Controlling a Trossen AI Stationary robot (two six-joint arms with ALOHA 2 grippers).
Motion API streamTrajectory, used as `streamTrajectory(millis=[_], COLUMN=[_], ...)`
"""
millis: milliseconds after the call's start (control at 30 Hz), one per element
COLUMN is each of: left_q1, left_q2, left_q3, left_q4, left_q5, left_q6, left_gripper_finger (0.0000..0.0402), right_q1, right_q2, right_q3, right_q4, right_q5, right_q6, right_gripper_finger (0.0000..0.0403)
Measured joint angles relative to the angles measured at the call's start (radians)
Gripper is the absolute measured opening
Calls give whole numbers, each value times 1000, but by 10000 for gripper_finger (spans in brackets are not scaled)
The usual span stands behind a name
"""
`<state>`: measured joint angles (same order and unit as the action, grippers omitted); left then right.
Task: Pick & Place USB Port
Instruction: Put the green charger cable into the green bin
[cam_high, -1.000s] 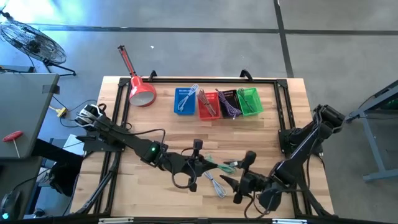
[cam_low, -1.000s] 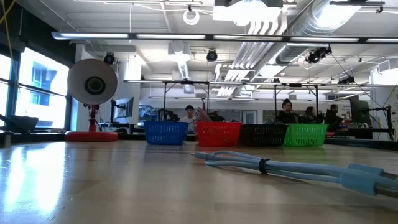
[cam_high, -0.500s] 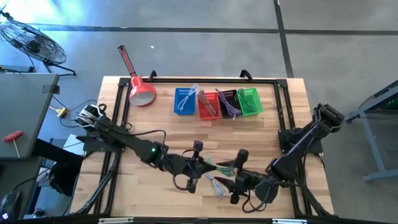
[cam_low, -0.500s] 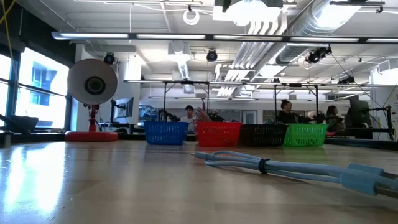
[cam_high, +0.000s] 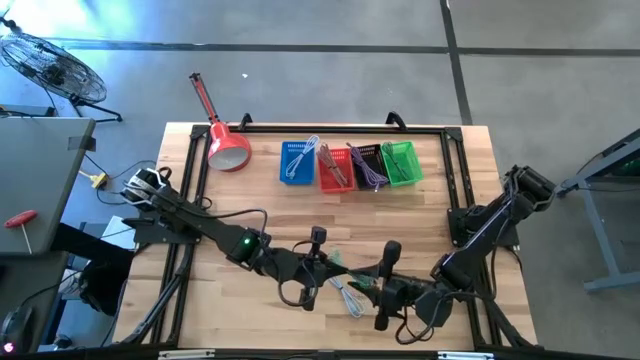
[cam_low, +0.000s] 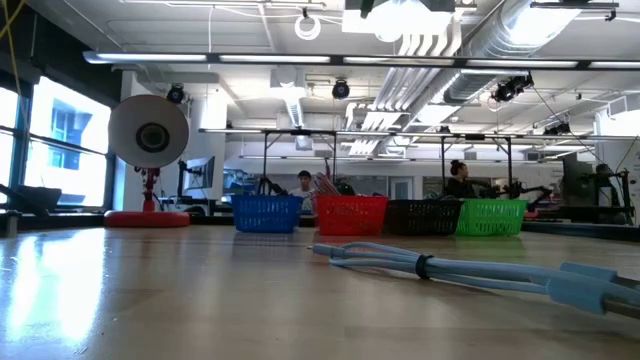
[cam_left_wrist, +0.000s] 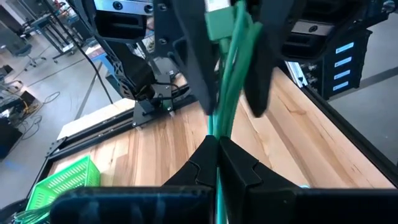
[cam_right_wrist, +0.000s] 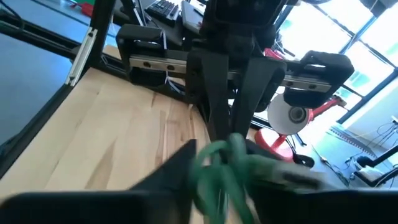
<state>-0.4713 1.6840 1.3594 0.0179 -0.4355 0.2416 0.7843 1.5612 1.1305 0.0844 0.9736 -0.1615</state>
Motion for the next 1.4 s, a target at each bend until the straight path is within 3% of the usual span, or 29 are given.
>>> streamTrajectory(millis=[133,333,467,733,867,1000,1133,1267,1400], left_q1=[0,1,-2,0,0,-9,-26,-55,-80], left_q2=[0,0,0,0,0,-2,-5,-5,-5], left_q3=[0,1,1,1,1,1,0,0,0], left_q4=[-33,-48,-44,-45,-59,-133,-225,-330,-478], left_q5=[-1,-13,-116,-141,-151,-219,-308,-428,-516], left_q6=[0,-28,-112,-143,-161,-130,-142,-146,-214], left_gripper_finger=[0,0,12,113,175,217,232,234,234], right_q1=[-2,-5,-7,-4,-3,12,17,-19,-146], right_q2=[0,0,0,0,0,-33,-108,-196,-304], right_q3=[0,0,0,0,0,0,0,0,0], right_q4=[-20,-26,-35,-71,-130,-325,-605,-850,-1027], right_q5=[3,38,57,40,102,249,306,264,108], right_q6=[-4,27,48,77,127,292,577,804,934], right_gripper_finger=[17,10,10,9,9,9,9,8,8])
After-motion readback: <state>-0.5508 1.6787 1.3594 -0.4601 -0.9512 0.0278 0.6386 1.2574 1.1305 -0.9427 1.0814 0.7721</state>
